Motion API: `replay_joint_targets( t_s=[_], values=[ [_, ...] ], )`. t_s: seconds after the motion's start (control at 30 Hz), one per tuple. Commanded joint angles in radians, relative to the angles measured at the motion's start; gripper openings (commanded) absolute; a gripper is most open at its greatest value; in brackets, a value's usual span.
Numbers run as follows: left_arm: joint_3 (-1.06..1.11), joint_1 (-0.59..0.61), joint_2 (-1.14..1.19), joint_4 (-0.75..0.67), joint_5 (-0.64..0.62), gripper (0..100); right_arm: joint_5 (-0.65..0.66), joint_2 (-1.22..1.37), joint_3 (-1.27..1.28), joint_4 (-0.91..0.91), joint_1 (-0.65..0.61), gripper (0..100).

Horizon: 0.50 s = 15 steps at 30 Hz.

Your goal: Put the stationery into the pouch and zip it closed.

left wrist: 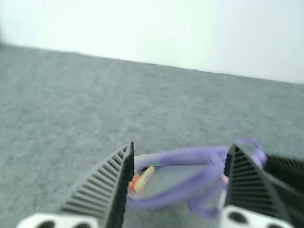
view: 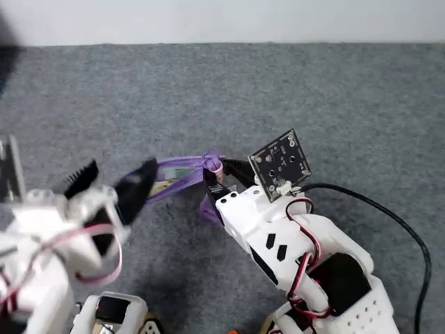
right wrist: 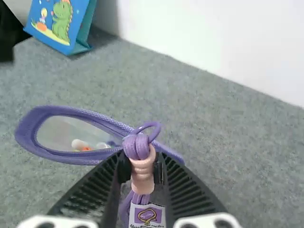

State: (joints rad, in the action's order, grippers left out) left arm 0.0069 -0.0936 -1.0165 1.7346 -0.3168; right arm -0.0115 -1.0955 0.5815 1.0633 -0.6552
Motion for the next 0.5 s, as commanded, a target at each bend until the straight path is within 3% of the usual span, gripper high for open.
replay_joint_targets(
  t_s=[0.0,0.17,0.33,0.47],
  values=[
    [0.117,-0.091,-0.1,0.023,0.018,26,0.057,-0.008,-0.072,-0.058,0.013,0.8],
    [0.343,-0.187,-0.212,0.023,0.018,18,0.135,-0.008,-0.072,-0.117,0.01,0.8],
    [0.499,-0.196,-0.27,0.021,0.089,17,0.157,-0.013,-0.075,-0.116,0.012,0.8],
    [0.553,-0.195,-0.276,0.009,0.112,17,0.176,-0.018,-0.112,-0.013,0.01,0.8]
  ],
)
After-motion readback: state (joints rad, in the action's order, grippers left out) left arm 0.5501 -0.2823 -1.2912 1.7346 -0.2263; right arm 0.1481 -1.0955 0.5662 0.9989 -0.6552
